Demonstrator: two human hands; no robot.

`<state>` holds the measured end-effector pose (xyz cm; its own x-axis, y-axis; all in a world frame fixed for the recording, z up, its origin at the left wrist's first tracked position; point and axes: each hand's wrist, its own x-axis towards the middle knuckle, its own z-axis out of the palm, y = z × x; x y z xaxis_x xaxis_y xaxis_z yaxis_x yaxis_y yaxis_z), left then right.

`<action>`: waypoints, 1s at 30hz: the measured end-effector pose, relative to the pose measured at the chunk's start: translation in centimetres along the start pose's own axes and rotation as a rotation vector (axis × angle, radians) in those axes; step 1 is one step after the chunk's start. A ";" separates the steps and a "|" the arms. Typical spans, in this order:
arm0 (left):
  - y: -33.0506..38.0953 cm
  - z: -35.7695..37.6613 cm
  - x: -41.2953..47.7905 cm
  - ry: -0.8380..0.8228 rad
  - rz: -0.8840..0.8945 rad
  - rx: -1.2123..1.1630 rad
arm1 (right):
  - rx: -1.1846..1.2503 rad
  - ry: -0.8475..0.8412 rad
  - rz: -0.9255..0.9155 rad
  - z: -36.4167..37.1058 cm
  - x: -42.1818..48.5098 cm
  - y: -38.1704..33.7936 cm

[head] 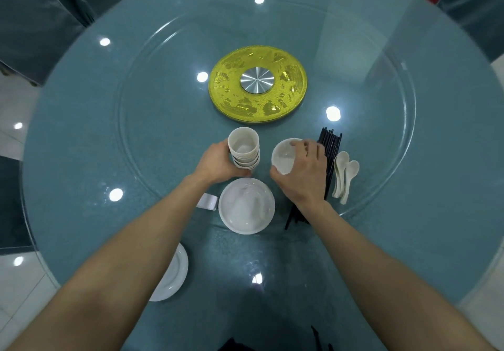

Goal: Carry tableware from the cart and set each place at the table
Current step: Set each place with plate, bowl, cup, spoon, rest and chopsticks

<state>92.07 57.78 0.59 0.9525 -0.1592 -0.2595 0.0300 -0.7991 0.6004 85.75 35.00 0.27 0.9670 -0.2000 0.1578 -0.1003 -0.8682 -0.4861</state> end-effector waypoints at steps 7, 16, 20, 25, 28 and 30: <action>-0.2 -0.3 -0.4 0.010 0.023 -0.017 | -0.100 -0.323 0.082 0.7 2.0 1.5; -0.9 -2.0 -1.5 0.046 0.032 -0.010 | -0.079 -0.291 0.028 1.2 1.1 0.8; -1.0 -2.5 -2.1 0.063 0.037 -0.017 | -0.094 -0.307 0.003 1.5 0.3 0.3; -1.0 -2.6 -2.6 0.066 0.036 -0.018 | -0.091 -0.316 0.019 1.6 0.4 0.0; -1.0 -2.7 -3.0 0.063 0.035 -0.032 | -0.082 -0.338 0.014 1.3 0.5 -0.1; -0.9 -2.9 -3.4 0.064 0.027 -0.044 | -0.065 -0.349 0.011 1.1 0.4 -0.1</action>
<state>89.73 60.72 3.09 0.9706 -0.1417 -0.1945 0.0159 -0.7688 0.6393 86.42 35.52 -0.54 0.9864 -0.0524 -0.1556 -0.1152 -0.8961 -0.4285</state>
